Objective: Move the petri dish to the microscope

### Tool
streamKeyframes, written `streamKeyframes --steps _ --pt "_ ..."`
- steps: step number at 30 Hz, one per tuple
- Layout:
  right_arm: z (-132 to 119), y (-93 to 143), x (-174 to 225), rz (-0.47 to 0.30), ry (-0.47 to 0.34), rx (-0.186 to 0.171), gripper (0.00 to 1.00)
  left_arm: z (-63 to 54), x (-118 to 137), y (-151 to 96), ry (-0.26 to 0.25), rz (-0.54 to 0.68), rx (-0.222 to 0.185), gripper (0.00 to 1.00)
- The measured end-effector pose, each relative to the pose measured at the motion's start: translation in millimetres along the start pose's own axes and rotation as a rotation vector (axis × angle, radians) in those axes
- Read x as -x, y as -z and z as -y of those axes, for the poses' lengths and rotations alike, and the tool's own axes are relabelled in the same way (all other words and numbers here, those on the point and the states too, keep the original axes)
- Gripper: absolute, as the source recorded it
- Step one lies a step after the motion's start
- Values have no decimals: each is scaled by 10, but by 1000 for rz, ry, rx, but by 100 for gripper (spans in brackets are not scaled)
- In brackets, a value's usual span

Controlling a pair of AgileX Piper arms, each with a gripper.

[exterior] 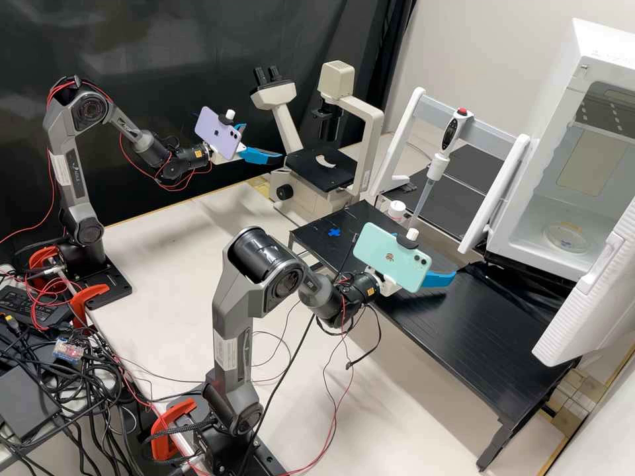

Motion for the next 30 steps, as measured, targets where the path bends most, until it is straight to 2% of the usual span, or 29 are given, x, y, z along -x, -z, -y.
streamKeyframes --steps 15,19,25,30 --pt "-67 -70 2 21 -20 3 100 0 0 0 0 0 0 100" --pt "-175 -185 11 51 -50 -25 100 0 0 0 0 0 0 100" --pt "-400 -341 9 76 -105 -44 100 0 0 0 0 0 0 100" --pt "-715 -437 -105 87 -203 -38 100 0 0 0 0 0 0 100"
